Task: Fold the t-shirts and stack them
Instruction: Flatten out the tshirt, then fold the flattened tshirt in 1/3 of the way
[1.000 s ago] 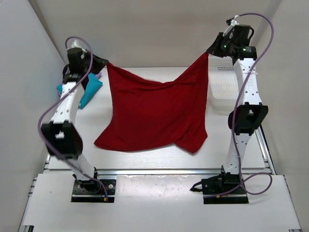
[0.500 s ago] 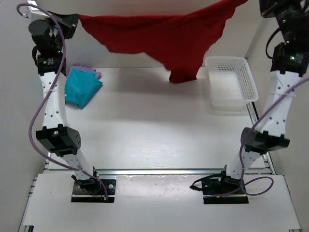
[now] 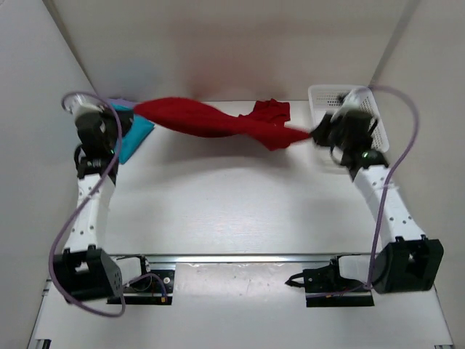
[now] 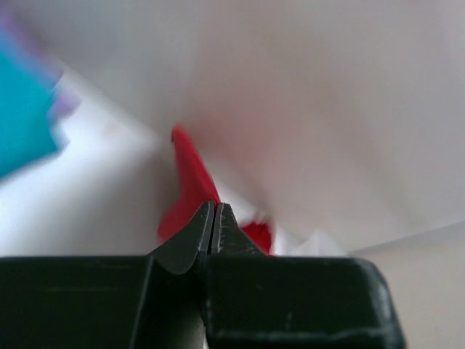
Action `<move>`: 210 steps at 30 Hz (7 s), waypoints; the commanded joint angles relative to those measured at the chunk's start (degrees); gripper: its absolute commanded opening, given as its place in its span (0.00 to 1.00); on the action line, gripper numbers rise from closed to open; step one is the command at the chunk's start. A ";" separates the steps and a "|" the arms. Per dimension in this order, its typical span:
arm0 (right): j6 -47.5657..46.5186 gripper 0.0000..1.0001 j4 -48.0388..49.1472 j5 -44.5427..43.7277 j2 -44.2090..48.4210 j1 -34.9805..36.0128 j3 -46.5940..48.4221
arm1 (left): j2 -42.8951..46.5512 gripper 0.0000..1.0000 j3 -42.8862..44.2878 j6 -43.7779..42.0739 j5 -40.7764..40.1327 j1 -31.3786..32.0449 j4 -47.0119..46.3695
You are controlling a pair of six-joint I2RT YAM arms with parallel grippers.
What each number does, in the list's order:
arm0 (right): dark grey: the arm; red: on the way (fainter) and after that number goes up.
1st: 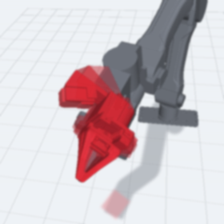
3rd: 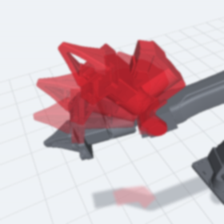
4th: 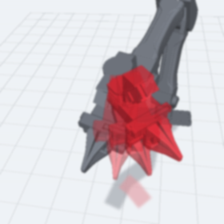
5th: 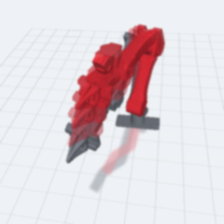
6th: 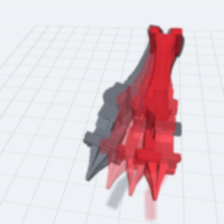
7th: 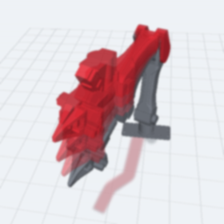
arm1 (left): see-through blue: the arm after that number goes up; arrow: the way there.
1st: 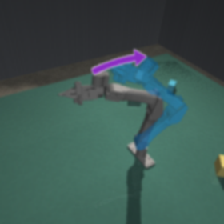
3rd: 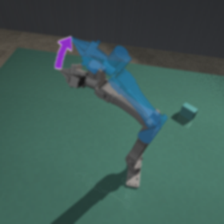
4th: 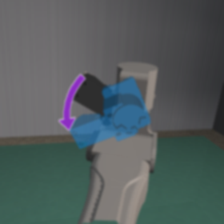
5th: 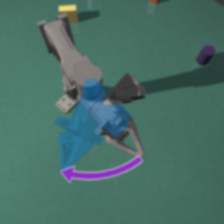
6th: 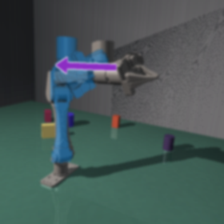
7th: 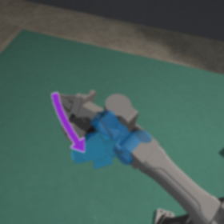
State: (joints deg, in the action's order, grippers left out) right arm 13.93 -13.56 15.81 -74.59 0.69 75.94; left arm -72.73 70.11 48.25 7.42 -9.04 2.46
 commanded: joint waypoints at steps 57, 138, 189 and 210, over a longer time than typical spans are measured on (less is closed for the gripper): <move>16.82 0.00 7.67 2.56 -10.46 -4.29 -21.81 | -19.71 0.00 -18.53 4.22 4.62 -1.07 -3.78; 22.37 0.00 29.74 -2.98 -16.13 -2.27 -39.29 | -20.18 0.00 -38.12 7.04 -0.03 -7.40 -20.92; 15.85 0.00 -4.57 17.14 -39.77 -4.55 66.11 | -24.74 0.00 25.95 12.48 18.68 -0.90 -1.58; 10.93 0.00 12.85 14.17 -15.33 -4.29 -4.26 | -13.40 0.00 -22.96 12.57 17.80 -3.88 -27.50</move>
State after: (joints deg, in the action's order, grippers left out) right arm 23.27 -8.01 31.90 -92.16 -3.75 80.16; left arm -89.41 53.60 61.87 25.21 -11.90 -18.68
